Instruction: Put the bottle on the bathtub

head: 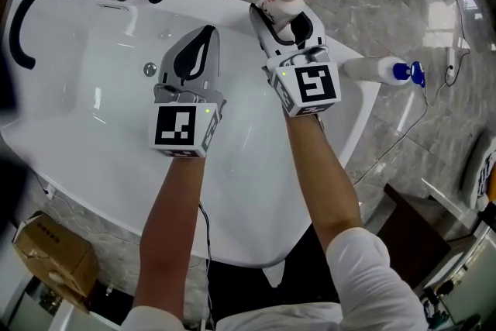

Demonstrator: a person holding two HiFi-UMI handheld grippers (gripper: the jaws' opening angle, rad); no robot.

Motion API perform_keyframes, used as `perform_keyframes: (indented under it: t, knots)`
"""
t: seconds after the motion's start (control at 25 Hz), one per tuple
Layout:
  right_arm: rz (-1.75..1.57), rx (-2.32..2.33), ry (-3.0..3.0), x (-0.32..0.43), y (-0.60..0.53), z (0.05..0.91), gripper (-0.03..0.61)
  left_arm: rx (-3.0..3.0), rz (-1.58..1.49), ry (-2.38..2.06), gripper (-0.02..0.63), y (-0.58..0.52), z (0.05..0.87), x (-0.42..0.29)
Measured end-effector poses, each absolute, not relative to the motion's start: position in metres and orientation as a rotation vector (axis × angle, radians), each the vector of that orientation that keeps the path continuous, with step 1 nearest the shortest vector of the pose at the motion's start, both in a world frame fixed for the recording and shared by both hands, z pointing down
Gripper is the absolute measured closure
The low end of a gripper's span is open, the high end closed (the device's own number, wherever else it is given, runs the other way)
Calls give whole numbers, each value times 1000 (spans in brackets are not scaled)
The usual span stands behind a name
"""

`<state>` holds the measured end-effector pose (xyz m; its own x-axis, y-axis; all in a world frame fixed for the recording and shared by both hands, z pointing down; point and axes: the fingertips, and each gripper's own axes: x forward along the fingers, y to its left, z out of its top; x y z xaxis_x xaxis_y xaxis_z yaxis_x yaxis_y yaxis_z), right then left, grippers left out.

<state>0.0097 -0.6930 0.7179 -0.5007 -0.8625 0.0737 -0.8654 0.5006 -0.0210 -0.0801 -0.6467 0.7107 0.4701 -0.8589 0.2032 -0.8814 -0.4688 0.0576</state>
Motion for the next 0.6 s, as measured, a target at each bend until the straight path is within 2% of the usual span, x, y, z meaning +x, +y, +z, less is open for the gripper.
perform_keyframes:
  t: [0.6]
  knots:
    - [115,1534,-2654,1,-706,731,347,2528,201,-1517,589,-639,719,-84]
